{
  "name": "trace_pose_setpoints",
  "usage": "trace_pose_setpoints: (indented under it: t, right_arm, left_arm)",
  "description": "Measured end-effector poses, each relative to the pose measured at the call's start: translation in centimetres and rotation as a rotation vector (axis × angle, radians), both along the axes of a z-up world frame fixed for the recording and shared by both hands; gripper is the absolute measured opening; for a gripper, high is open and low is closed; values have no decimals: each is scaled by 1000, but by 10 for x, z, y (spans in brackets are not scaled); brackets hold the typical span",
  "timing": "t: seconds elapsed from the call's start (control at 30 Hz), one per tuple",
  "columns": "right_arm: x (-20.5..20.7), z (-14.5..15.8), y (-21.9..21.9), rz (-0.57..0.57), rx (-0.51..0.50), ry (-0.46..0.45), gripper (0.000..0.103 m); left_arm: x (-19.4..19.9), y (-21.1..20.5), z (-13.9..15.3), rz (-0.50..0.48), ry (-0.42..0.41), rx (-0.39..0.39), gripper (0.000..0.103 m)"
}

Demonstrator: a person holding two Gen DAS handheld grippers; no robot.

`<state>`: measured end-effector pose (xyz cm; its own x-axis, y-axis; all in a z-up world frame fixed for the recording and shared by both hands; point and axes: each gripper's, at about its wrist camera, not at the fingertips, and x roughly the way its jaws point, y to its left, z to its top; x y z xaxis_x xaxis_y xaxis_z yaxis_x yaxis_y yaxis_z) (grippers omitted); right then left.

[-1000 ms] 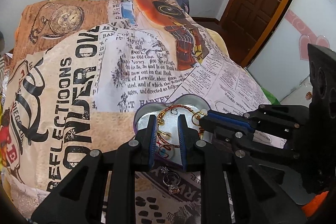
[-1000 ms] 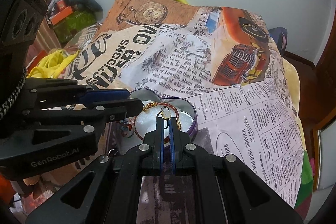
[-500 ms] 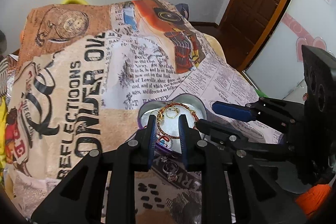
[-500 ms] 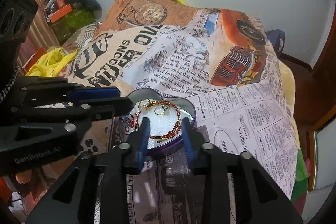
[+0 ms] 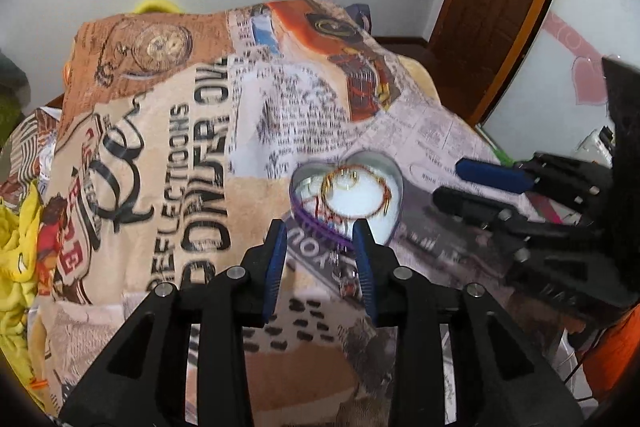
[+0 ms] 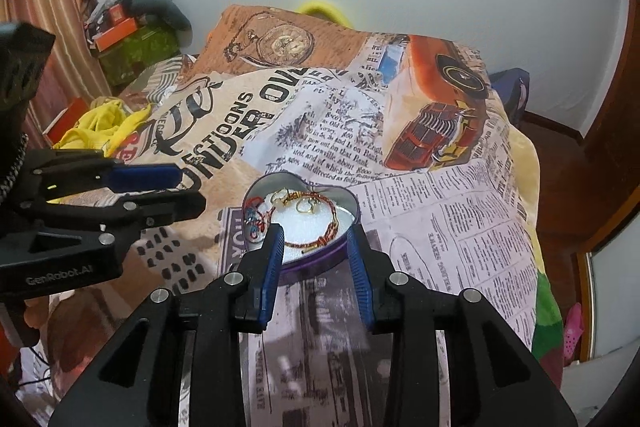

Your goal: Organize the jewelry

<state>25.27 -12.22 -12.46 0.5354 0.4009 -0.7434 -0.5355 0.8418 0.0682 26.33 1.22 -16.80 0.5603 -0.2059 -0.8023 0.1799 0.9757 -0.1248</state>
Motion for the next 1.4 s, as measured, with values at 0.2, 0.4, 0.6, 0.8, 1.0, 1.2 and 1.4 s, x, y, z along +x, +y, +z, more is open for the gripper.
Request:
trace_pose_setpoints:
  t: [0.2, 0.4, 0.6, 0.8, 1.0, 1.2, 1.4]
  right_arm:
    - [-7, -2, -6, -6, 1, 9, 30]
    - [-13, -10, -10, -14, 0, 36, 30]
    - [-17, -19, -15, -20, 3, 68, 30]
    - [-19, -26, -16, -21, 1, 93, 30]
    - [-24, -32, -10, -7, 0, 121, 30]
    - [-30, -39, 7, 26, -22, 148, 30]
    - [-29, -44, 26, 52, -27, 181, 30]
  left_arm:
    - [-8, -13, -25, -34, 71, 19, 33]
    - [-6, -22, -52, -46, 142, 26, 33]
    - [-2, -27, -62, -41, 137, 35, 32]
    - [-3, -27, -63, -52, 127, 31, 10]
    - [-12, -14, -55, -26, 100, 17, 10]
    - [-26, 6, -38, 1, 55, 12, 10]
    - [-41, 26, -23, 16, 10, 0, 10]
